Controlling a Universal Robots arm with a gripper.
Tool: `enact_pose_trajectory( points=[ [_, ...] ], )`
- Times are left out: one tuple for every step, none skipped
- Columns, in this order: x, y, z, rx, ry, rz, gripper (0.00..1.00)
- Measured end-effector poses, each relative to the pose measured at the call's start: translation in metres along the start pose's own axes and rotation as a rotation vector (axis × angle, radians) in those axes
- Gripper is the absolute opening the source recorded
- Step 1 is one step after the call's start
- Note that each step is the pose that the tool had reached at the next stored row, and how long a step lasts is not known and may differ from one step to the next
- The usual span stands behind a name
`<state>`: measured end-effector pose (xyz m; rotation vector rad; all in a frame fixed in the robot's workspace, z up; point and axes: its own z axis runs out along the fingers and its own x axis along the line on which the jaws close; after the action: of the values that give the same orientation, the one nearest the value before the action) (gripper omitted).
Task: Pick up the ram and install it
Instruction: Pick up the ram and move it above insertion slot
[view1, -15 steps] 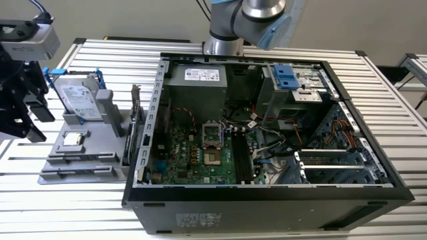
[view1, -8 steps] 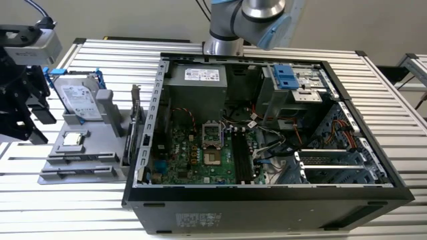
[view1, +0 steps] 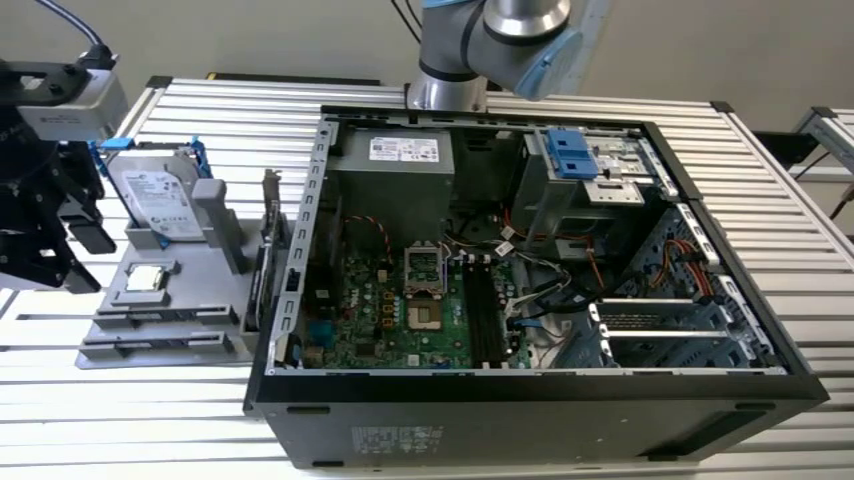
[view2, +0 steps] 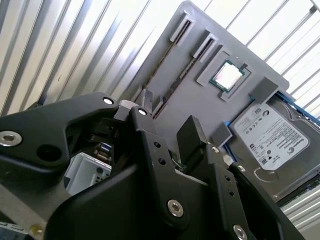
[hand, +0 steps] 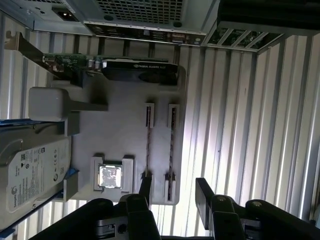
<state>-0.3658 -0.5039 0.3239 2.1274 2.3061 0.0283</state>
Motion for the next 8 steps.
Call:
enact_pose_trajectory(
  points=[
    [0.0,0.0,0.001,0.0001,-0.0001,0.0,1.0],
    [0.0,0.0,0.0019,0.0002,-0.0002,0.0,1.0],
    [0.0,0.0,0.0029,0.0002,-0.0002,0.0,1.0],
    [-0.0001,-0.0001,0.0039,0.0004,-0.0003,0.0,1.0],
    [-0.0001,-0.0001,0.0049,0.0005,-0.0004,0.0,1.0],
    [-0.0001,-0.0001,0.0058,0.0006,-0.0004,0.0,1.0],
    [-0.0001,-0.0001,0.0068,0.0008,-0.0006,0.0,1.0],
    [-0.0001,-0.0001,0.0077,0.0008,-0.0006,0.0,1.0]
  ],
)
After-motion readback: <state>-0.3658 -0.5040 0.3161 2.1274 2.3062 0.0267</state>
